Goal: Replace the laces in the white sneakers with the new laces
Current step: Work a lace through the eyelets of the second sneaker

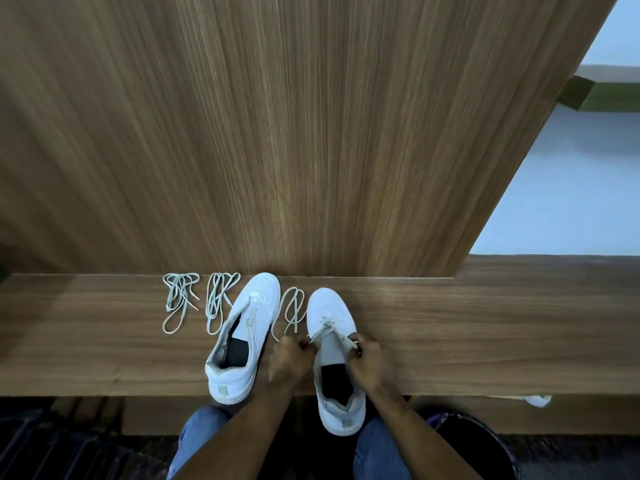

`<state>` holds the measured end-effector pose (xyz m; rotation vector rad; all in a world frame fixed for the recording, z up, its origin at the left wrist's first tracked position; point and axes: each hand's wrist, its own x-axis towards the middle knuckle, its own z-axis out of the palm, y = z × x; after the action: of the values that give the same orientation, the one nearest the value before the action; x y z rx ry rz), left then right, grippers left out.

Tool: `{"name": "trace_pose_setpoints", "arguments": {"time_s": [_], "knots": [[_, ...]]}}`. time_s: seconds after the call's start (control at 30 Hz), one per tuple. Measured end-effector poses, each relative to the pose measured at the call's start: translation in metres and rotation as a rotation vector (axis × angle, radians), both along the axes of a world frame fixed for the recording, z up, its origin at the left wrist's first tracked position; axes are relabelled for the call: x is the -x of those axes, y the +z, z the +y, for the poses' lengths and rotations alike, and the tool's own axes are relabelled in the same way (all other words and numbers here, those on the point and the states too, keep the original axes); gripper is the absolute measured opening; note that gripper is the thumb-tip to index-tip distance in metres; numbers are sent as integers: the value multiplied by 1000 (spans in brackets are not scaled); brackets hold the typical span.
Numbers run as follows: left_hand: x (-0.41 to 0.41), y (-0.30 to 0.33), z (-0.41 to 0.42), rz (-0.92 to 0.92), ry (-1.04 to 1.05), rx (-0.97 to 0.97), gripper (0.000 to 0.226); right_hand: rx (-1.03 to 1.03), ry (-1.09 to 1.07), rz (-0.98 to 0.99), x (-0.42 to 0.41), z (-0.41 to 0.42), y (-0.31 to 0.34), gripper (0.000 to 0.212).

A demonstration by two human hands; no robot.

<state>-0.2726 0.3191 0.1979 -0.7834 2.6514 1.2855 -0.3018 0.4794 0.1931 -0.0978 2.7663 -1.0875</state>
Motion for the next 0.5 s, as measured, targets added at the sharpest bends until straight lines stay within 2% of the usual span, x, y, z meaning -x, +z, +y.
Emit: {"name": "trace_pose_setpoints", "arguments": {"time_s": [0.13,0.3,0.4,0.43,0.5], "knots": [[-5,-6,1,-18,31,-21,37,-426,233,133,4,-16,20,47],[-5,-5,3,-64,29,36,40,-612,446,197,15,-34,26,44],[-7,-3,6,-72,14,57,35,-567,398,187,15,-39,26,35],[-7,-3,6,-71,11,60,33,-481,302,159,17,-39,23,30],[-7,-3,6,-70,10,61,32,-178,9,-8,26,-35,20,28]]}}
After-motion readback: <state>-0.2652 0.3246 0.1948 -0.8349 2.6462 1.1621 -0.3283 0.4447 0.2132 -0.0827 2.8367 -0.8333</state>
